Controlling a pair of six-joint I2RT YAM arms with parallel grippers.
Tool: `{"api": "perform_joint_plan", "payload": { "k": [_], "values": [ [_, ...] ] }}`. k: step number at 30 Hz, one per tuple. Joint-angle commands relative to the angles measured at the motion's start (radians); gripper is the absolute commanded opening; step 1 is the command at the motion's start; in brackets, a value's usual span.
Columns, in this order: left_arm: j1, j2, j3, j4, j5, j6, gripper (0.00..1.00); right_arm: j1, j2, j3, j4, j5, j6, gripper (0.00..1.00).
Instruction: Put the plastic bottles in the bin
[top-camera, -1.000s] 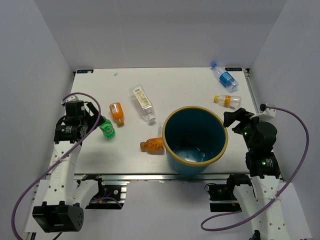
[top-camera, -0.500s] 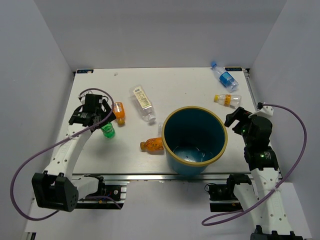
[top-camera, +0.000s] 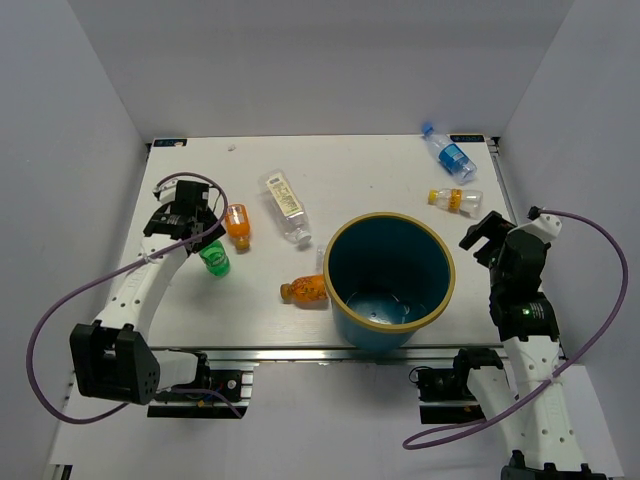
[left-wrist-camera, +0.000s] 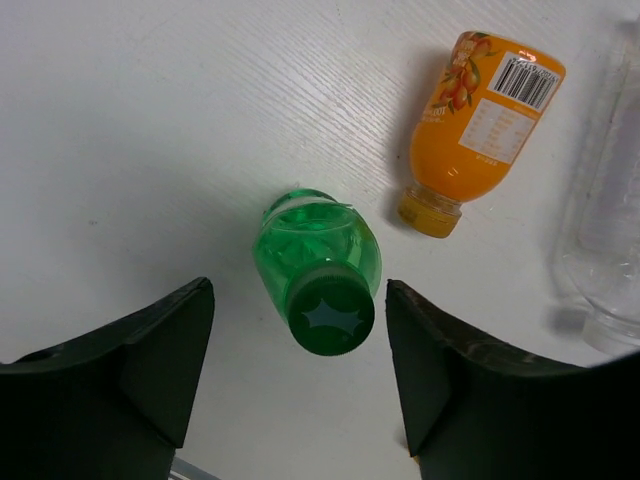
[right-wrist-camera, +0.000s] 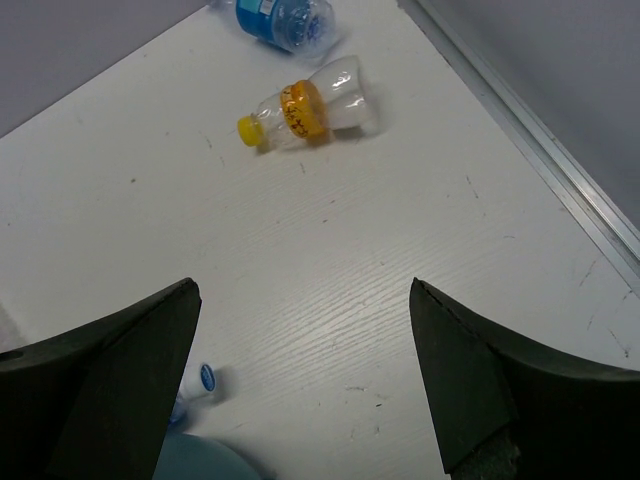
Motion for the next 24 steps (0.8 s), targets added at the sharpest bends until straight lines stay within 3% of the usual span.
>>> {"api": "perform_joint_plan", "payload": {
  "k": [1, 6, 13, 16, 17, 18, 24],
  "values": [
    [-0.003, 0.009, 0.025, 0.011, -0.018, -0.012, 0.76, 0.0, 0.004, 0.041, -0.01, 0.092, 0.031, 0.89],
    [-0.011, 0.028, 0.028, 0.022, -0.015, -0.019, 0.66, 0.0, 0.001, 0.028, -0.024, 0.127, 0.033, 0.9],
    [-0.022, 0.043, 0.045, 0.036, -0.016, -0.03, 0.38, 0.002, -0.002, 0.015, -0.018, 0.135, 0.034, 0.89],
    [-0.022, 0.042, 0.051, 0.022, -0.021, -0.036, 0.19, 0.0, -0.006, 0.007, -0.013, 0.141, 0.036, 0.89],
    [-0.023, 0.039, 0.054, 0.017, -0.024, -0.038, 0.04, 0.0, -0.009, 0.004, -0.012, 0.143, 0.034, 0.89],
    [-0.022, 0.037, 0.06, -0.002, -0.026, -0.039, 0.0, 0.0, -0.009, 0.004, -0.01, 0.141, 0.036, 0.89],
    [-0.028, -0.073, 0.181, -0.046, 0.003, -0.015, 0.0, 0.0, -0.009, 0.002, -0.01, 0.143, 0.036, 0.89]
  ]
}}
